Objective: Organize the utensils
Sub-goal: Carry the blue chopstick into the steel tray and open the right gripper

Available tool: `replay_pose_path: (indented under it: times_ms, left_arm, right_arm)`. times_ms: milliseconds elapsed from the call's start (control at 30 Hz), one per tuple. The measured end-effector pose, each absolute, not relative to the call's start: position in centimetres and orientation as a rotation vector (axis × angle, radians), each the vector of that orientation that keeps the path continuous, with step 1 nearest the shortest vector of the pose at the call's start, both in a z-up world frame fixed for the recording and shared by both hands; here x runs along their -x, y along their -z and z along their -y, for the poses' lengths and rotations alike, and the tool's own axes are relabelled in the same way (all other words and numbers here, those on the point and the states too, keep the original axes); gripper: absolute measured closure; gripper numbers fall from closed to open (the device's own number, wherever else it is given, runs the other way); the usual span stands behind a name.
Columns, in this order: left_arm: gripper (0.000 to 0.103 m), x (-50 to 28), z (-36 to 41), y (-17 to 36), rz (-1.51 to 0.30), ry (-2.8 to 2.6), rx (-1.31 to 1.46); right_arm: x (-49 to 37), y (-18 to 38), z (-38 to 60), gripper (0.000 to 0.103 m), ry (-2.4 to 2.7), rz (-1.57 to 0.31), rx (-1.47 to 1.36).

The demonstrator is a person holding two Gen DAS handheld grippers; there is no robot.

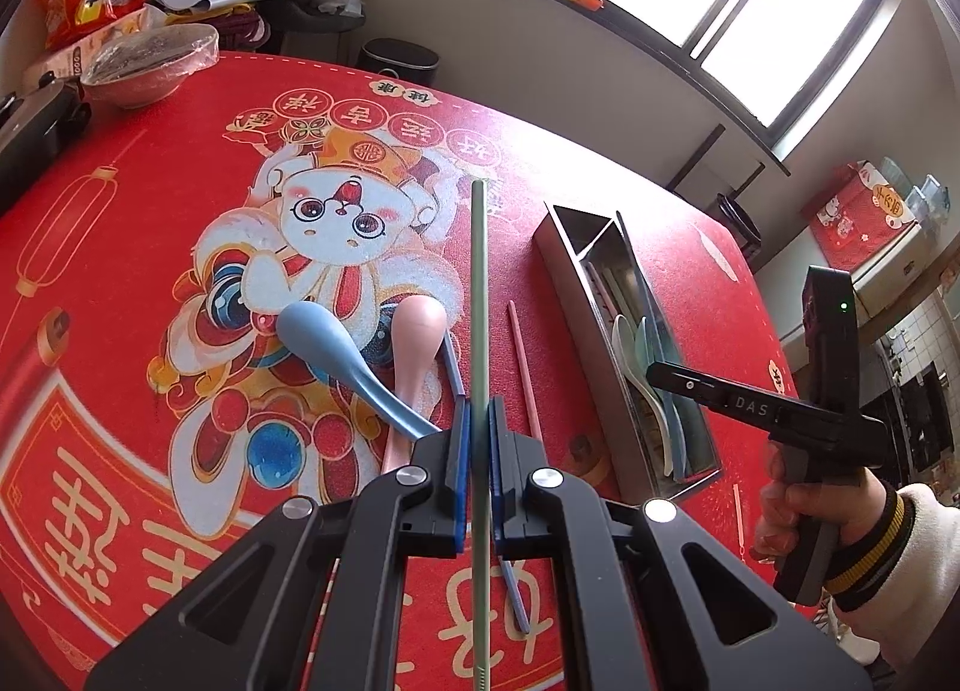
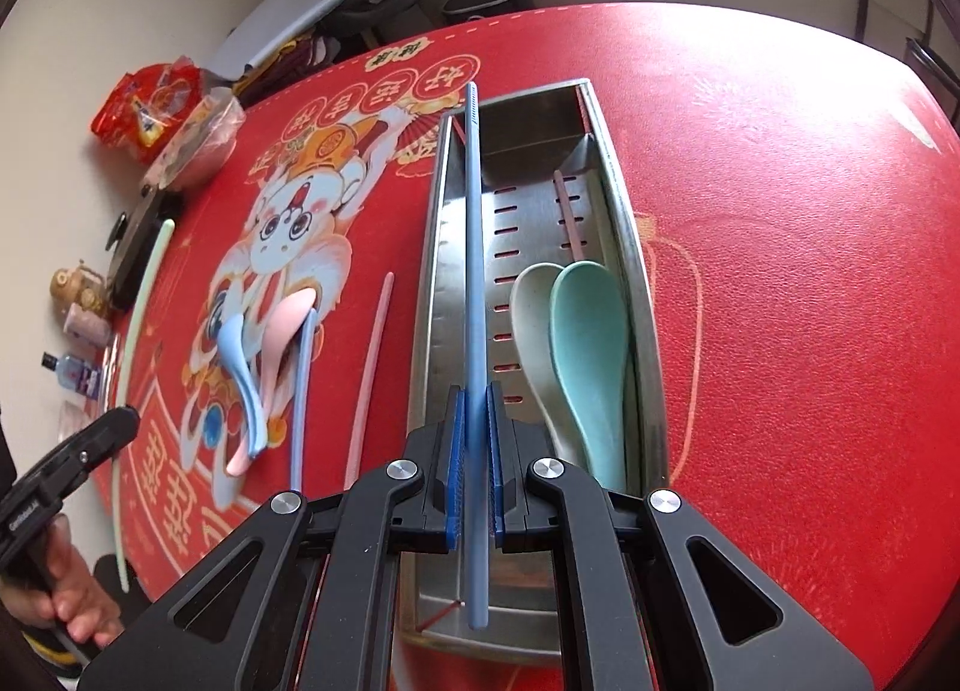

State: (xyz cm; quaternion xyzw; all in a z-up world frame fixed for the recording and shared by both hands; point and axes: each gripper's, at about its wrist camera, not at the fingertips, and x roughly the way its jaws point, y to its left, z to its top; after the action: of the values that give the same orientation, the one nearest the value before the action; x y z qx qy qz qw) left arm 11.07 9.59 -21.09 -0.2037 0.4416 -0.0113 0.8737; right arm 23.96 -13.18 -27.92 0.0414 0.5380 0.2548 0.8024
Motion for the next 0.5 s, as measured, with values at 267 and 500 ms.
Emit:
replay_pose_path:
  times_ms: [267, 500]
  left_arm:
    - [0.098, -11.1, -9.5, 21.1, -0.926, 0.01, 0.436]
    - [0.098, -11.2, -9.4, 21.0, -0.926, 0.013, 0.44]
  right_arm:
    - [-24.8, 29.8, 12.5, 0.096, -0.536, -1.211, -0.059]
    - [-24.5, 30.8, 12.8, 0.096, -0.522, -1.252, -0.081]
